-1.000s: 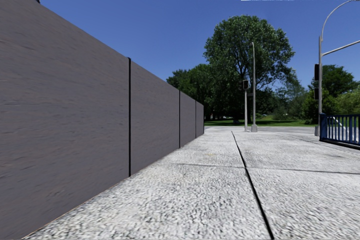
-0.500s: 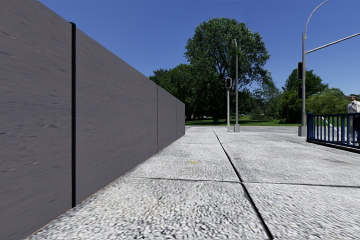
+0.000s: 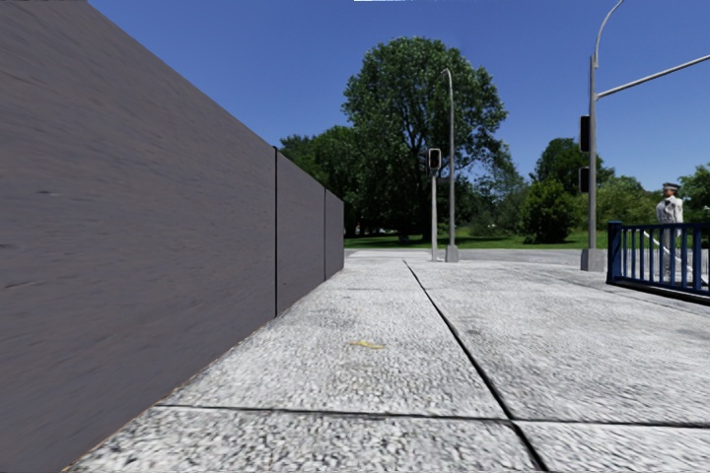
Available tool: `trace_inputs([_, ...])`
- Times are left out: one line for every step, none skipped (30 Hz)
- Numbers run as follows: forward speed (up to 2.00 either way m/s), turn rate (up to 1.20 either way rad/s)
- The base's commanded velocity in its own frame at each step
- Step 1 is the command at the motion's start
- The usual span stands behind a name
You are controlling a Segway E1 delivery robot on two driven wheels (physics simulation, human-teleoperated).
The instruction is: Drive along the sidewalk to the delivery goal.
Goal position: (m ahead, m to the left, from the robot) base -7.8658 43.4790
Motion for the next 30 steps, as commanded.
trace_inputs([1.70, 0.00])
trace_inputs([1.70, 0.00])
trace_inputs([1.70, 0.00])
trace_inputs([1.70, 0.00])
trace_inputs([1.70, 0.00])
trace_inputs([1.70, 0.00])
trace_inputs([1.70, 0.00])
trace_inputs([1.70, 0.00])
trace_inputs([1.70, 0.00])
trace_inputs([1.70, 0.00])
trace_inputs([1.70, 0.00])
trace_inputs([1.70, 0.00])
trace_inputs([1.70, 0.00])
trace_inputs([1.70, 0.00])
trace_inputs([1.70, 0.00])
trace_inputs([1.70, 0.00])
trace_inputs([1.70, 0.00])
trace_inputs([1.70, 0.00])
trace_inputs([1.70, 0.00])
trace_inputs([1.70, 0.00])
trace_inputs([1.71, 0.00])
trace_inputs([1.71, 0.00])
trace_inputs([1.79, 0.00])
trace_inputs([1.86, 0.00])
trace_inputs([1.88, 0.00])
trace_inputs([1.89, 0.00])
trace_inputs([1.89, 0.00])
trace_inputs([1.90, 0.00])
trace_inputs([1.90, 0.00])
trace_inputs([2.00, 0.00])
